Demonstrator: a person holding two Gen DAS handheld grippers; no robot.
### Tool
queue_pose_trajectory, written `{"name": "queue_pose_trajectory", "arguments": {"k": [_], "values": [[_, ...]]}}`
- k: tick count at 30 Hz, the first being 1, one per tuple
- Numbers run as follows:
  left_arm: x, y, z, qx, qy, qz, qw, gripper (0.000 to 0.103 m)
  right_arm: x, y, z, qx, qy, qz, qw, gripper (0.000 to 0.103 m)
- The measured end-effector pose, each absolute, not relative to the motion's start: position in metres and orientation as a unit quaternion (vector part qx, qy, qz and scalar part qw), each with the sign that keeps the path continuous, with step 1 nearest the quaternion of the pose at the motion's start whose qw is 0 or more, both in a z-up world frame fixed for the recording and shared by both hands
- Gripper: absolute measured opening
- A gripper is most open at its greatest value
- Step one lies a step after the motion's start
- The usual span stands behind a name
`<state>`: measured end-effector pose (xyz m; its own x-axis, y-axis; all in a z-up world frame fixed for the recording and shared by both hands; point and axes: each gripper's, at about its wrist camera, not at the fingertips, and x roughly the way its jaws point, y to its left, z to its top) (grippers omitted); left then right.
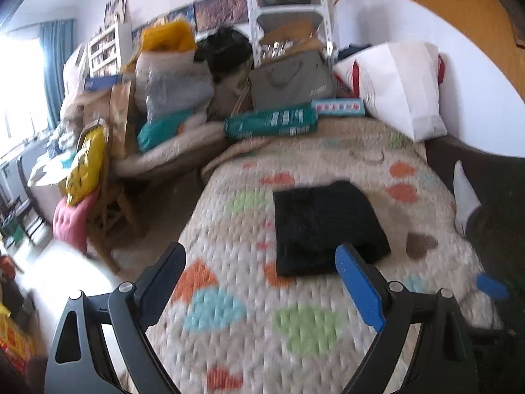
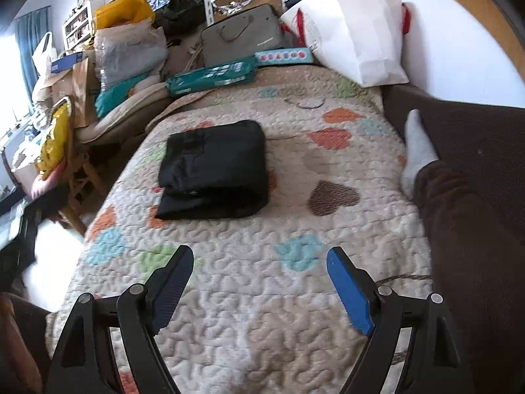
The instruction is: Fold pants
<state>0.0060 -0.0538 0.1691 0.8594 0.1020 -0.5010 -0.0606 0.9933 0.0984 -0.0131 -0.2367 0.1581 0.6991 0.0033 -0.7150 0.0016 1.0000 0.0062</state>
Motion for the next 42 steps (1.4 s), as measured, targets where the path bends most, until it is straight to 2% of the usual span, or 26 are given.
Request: {"name": "queue_pose_trajectory", "arguments": {"k": [8, 13, 16, 18, 20, 24, 26, 30, 36, 42], "values": [[0.062, -0.049, 0.142, 0.066, 0.249, 0.031, 0.966, 0.094, -0.017, -0.259, 0.149, 0.021, 0.373, -0.042, 0.927, 0.089], [0.070, -0.033, 0.129, 0.020, 0.269, -0.006, 0.963, 0.094, -0.010, -0.261, 0.158, 0.008, 0.337, -0.088, 0.937, 0.091], [0.069, -0.018, 0.137, -0.017, 0.267, -0.007, 0.963, 0.094, 0.000, -0.262, 0.175, -0.013, 0.311, -0.115, 0.943, 0.093], [0.071, -0.006, 0.146, -0.052, 0.261, -0.004, 0.964, 0.099, 0.007, -0.263, 0.186, -0.025, 0.294, -0.131, 0.946, 0.096], [0.072, 0.006, 0.157, -0.083, 0.246, 0.007, 0.966, 0.100, 0.014, -0.263, 0.193, -0.025, 0.284, -0.133, 0.949, 0.103], [0.072, 0.022, 0.172, -0.111, 0.198, 0.044, 0.973, 0.103, 0.035, -0.255, 0.193, -0.048, 0.291, -0.110, 0.949, 0.103], [0.077, 0.026, 0.178, -0.114, 0.187, 0.055, 0.974, 0.103, 0.044, -0.247, 0.189, -0.066, 0.302, -0.086, 0.947, 0.103], [0.089, 0.024, 0.186, -0.121, 0.184, 0.048, 0.974, 0.103, 0.037, -0.244, 0.183, -0.054, 0.269, -0.065, 0.960, 0.103], [0.084, 0.010, 0.194, -0.080, 0.168, 0.049, 0.981, 0.103, 0.044, -0.247, 0.165, -0.030, 0.300, -0.057, 0.952, 0.103], [0.075, 0.013, 0.197, -0.086, 0.173, 0.033, 0.981, 0.103, 0.030, -0.235, 0.174, -0.054, 0.254, -0.079, 0.962, 0.103]]}}
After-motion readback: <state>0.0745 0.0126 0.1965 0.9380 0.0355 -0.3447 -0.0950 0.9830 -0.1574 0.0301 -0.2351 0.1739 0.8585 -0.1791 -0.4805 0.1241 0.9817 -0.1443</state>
